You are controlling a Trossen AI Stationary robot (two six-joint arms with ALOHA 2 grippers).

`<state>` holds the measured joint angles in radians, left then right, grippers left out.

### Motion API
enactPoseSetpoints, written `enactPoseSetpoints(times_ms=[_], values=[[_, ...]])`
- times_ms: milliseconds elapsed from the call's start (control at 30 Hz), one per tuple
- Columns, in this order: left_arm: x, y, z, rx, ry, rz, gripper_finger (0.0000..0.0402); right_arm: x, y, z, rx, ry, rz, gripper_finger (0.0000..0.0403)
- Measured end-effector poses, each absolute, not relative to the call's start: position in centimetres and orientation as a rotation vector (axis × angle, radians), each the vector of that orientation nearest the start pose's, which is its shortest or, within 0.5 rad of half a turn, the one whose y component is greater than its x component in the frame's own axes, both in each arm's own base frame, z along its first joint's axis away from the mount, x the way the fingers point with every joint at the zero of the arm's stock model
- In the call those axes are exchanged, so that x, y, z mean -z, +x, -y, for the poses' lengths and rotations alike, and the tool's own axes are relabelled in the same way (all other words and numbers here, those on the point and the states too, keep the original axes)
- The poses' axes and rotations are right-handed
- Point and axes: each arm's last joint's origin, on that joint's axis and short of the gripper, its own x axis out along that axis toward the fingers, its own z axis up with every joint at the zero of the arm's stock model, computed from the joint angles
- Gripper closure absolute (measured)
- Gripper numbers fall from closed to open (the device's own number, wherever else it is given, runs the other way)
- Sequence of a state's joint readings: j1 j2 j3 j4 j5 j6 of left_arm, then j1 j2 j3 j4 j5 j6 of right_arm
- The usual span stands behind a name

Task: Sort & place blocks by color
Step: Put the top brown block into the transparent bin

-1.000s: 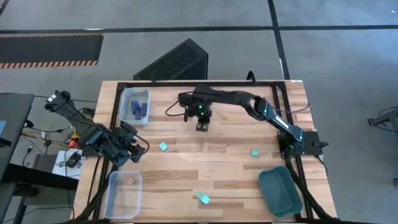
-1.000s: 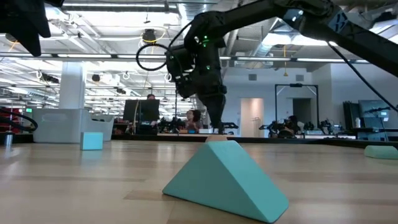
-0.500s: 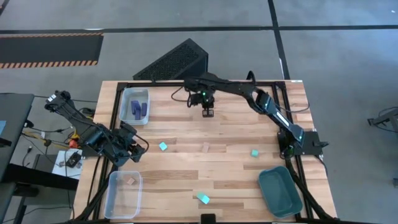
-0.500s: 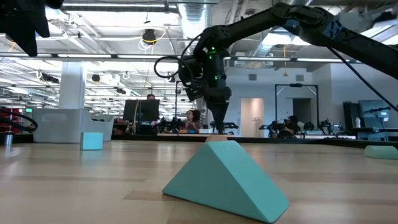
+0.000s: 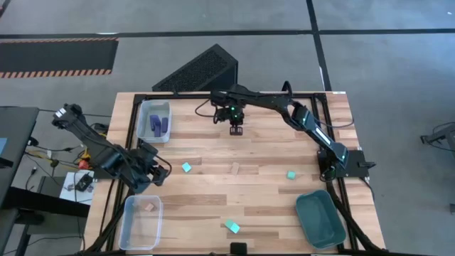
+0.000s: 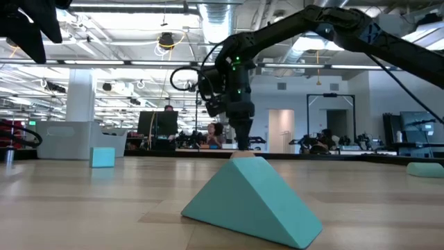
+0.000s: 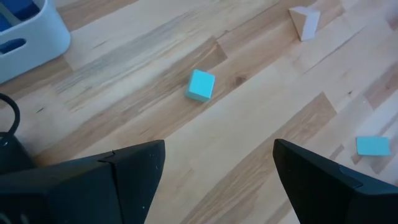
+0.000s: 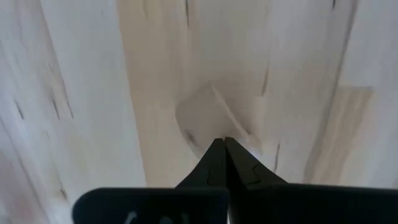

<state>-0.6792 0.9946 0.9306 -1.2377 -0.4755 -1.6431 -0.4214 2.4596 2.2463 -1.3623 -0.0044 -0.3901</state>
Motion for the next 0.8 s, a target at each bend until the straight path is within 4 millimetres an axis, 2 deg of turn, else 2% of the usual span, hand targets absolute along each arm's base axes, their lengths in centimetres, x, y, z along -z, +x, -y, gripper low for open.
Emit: enactPoseSetpoints(times_ms=[367, 533, 633, 800], values=[[-27.6, 12.8, 8.7, -0.684, -0.767, -0.903, 0.0116, -18.0, 42.7, 20.5, 0.016, 0.094, -1.587, 0.0402], [-27.7, 12.9, 8.8, -0.675, -0.779, -0.896, 0.0116, -17.3, 41.9, 20.9, -0.002, 0.153, -1.605, 0.0402], [-27.7, 12.9, 8.8, -0.679, -0.783, -0.888, 0.0116, -16.6, 41.5, 20.8, -0.020, 0.182, -1.630, 0.0402], [-27.7, 12.9, 8.7, -0.702, -0.781, -0.833, 0.0116, -17.3, 41.9, 19.6, -0.015, 0.160, -1.620, 0.0402]])
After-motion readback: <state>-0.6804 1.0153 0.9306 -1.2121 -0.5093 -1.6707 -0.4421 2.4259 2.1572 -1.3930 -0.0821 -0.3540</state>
